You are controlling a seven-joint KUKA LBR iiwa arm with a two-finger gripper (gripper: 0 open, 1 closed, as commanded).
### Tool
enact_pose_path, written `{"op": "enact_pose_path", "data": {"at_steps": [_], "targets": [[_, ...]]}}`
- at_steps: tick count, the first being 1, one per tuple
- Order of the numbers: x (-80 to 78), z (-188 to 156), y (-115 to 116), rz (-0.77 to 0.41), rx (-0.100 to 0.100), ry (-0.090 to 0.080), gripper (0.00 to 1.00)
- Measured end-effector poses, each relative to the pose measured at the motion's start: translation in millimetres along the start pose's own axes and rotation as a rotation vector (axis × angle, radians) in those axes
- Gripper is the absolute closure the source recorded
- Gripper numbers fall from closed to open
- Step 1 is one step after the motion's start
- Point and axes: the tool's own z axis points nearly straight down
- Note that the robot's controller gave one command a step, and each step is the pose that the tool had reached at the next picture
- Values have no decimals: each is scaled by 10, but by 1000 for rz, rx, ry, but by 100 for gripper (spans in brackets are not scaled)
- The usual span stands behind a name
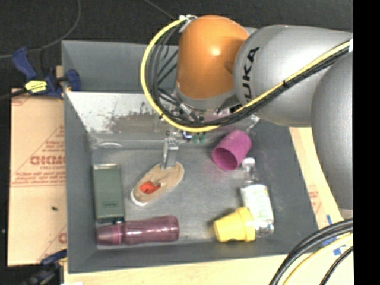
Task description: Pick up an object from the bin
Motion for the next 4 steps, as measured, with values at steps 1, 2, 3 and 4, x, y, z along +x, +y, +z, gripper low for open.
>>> {"op": "enact_pose_path", "data": {"at_steps": [1, 2, 3, 4], "targets": [[-14, -54, -7, 3, -1, -8, 0], [252, 682, -67, -41, 0, -8, 0], [469, 1007, -255, -75, 0, -7, 0], [402, 1409, -413, -323, 1, -14, 100]]}}
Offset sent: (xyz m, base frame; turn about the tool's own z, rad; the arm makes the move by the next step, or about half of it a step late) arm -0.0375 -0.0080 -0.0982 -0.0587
